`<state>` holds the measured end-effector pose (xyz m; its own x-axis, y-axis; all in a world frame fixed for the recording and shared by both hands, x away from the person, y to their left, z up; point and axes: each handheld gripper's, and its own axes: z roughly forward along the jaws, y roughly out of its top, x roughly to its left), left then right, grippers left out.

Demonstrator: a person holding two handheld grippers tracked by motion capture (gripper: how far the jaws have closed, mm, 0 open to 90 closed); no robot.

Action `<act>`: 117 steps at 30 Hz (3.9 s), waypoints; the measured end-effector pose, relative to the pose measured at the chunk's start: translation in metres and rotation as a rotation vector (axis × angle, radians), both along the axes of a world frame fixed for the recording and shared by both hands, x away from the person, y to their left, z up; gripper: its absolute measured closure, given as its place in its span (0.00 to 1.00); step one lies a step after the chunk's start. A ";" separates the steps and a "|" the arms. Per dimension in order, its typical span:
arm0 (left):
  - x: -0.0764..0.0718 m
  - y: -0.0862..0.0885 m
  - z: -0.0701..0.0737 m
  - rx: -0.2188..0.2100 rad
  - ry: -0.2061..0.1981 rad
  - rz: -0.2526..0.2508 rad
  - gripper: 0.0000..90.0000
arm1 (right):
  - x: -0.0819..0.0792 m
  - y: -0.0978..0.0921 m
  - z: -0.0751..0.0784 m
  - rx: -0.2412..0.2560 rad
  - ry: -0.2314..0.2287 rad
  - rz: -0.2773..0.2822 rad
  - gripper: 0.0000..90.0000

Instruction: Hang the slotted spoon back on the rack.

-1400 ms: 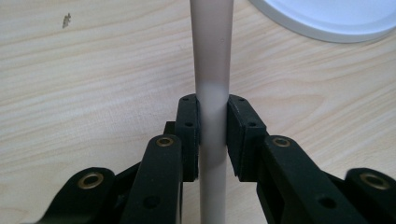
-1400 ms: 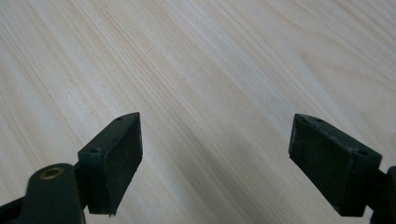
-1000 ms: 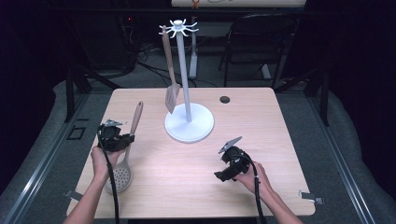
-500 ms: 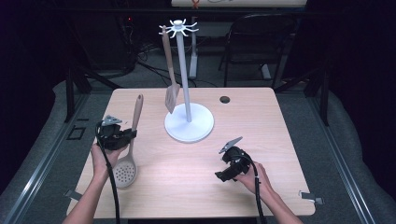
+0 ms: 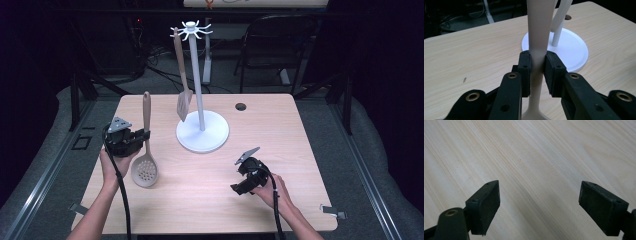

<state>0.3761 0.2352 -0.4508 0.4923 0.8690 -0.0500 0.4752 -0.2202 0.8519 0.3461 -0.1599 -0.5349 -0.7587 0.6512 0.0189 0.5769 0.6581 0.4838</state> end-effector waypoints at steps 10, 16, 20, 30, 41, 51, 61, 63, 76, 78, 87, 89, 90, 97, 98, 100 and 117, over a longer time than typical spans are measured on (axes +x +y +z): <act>0.008 -0.011 0.010 0.027 -0.005 -0.033 0.85 | 0.000 0.000 0.000 0.002 -0.004 -0.003 0.19; 0.014 -0.018 0.015 0.038 -0.007 -0.048 0.85 | -0.001 -0.002 0.002 0.001 -0.001 -0.004 0.19; 0.018 -0.021 0.017 0.038 -0.007 -0.050 0.85 | -0.001 -0.003 0.002 0.004 -0.011 -0.009 0.19; 0.025 -0.027 0.021 0.042 -0.008 -0.057 0.85 | 0.000 -0.005 0.004 0.014 -0.034 -0.012 0.10; 0.030 -0.035 0.029 0.044 -0.022 -0.063 0.84 | 0.001 -0.010 0.005 0.021 -0.048 -0.036 0.04; 0.034 -0.044 0.041 0.047 -0.047 -0.077 0.84 | 0.000 -0.009 0.005 0.021 -0.047 -0.040 0.07; 0.040 -0.051 0.050 0.040 -0.061 -0.091 0.84 | 0.000 -0.010 0.005 0.021 -0.045 -0.040 0.07; 0.041 -0.053 0.051 0.040 -0.064 -0.094 0.84 | 0.000 -0.010 0.005 0.012 -0.043 -0.044 0.07; 0.048 -0.071 0.058 0.043 -0.070 -0.129 0.84 | -0.001 -0.014 0.005 0.007 -0.040 -0.057 0.07; 0.049 -0.073 0.060 0.041 -0.071 -0.132 0.84 | -0.001 -0.014 0.005 0.014 -0.038 -0.059 0.07; 0.055 -0.083 0.069 0.043 -0.080 -0.146 0.84 | -0.002 -0.014 0.003 0.002 -0.030 -0.060 0.08; 0.057 -0.084 0.071 0.039 -0.080 -0.146 0.84 | -0.002 -0.015 0.003 -0.002 -0.032 -0.061 0.08; 0.058 -0.085 0.072 0.038 -0.082 -0.146 0.84 | -0.003 -0.015 0.004 -0.001 -0.031 -0.062 0.08; 0.065 -0.092 0.076 0.022 -0.077 -0.147 0.84 | -0.003 -0.015 0.004 -0.005 -0.032 -0.060 0.08; 0.066 -0.092 0.077 0.023 -0.077 -0.147 0.84 | -0.003 -0.015 0.004 -0.005 -0.030 -0.057 0.08; 0.067 -0.094 0.079 0.016 -0.079 -0.146 0.84 | -0.003 -0.015 0.004 -0.006 -0.030 -0.059 0.08; 0.076 -0.099 0.100 0.002 -0.112 -0.126 0.84 | -0.003 -0.015 0.004 -0.008 -0.034 -0.053 0.08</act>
